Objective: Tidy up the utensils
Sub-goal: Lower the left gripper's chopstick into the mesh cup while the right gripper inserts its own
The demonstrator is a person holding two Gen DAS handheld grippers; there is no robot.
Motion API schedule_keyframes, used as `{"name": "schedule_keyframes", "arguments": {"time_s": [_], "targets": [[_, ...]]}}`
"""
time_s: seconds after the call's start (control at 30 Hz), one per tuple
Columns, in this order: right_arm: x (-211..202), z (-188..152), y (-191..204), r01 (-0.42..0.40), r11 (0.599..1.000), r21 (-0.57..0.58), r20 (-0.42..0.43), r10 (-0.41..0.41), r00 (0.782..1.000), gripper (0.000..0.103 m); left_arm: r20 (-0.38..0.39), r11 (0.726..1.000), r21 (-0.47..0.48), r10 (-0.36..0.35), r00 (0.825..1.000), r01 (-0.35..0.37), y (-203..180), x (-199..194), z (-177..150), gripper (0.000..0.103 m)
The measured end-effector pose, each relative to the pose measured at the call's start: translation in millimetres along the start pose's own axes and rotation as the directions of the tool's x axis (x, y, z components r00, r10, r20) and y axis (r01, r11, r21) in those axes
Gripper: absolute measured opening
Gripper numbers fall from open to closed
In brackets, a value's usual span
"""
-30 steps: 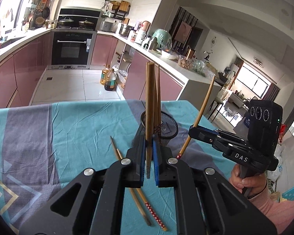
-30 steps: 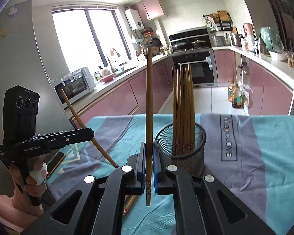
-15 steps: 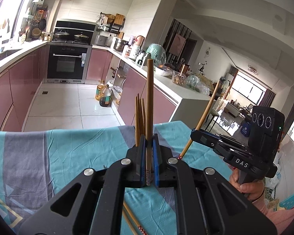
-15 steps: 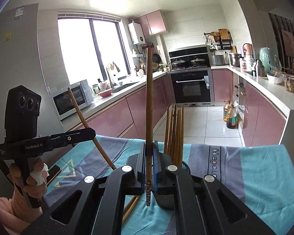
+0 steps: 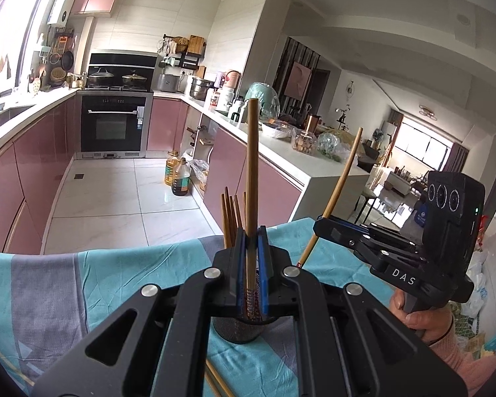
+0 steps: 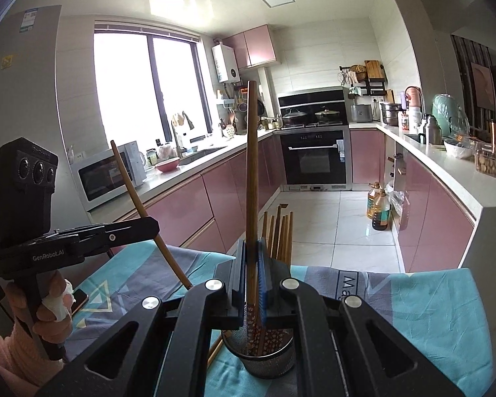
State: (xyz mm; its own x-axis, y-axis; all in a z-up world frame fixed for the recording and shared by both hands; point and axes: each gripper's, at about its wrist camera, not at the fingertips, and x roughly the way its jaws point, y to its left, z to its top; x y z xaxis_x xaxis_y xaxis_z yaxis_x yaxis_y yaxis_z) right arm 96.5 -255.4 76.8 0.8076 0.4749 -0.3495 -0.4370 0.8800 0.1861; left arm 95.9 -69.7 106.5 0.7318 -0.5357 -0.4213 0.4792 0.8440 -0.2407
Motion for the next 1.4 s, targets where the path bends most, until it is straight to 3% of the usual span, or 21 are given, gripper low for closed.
{"name": "schedule_keyframes", "arguments": {"time_s": [0.27, 0.93, 1.3, 1.4], "targets": [[19.1, -10.2, -3.8, 0.018, 1.0, 0.013, -0.06, -0.017, 0.998, 0.006, -0.075, 0.998, 0.056, 0.03, 0.997, -0.026, -9.4, 20.6, -7.6, 0.007], [53.1, -32.8, -10.1, 0.05, 0.999, 0.009, -0.217, -0.047, 0.975, 0.006, -0.25, 0.988, 0.154, 0.049, 0.967, -0.01, -8.7, 62.1, -17.0, 0.009], [69.7, -34.1, -24.4, 0.071, 0.997, 0.041, -0.249, -0.058, 0.967, 0.006, -0.336, 0.988, 0.152, 0.085, 0.938, -0.035, 7.2, 104.0, -16.4, 0.01], [72.6, -34.8, -25.3, 0.071, 0.996, 0.047, -0.252, -0.057, 0.966, 0.006, -0.336, 0.989, 0.141, 0.088, 0.938, -0.042, 11.6, 111.9, -17.6, 0.01]]}}
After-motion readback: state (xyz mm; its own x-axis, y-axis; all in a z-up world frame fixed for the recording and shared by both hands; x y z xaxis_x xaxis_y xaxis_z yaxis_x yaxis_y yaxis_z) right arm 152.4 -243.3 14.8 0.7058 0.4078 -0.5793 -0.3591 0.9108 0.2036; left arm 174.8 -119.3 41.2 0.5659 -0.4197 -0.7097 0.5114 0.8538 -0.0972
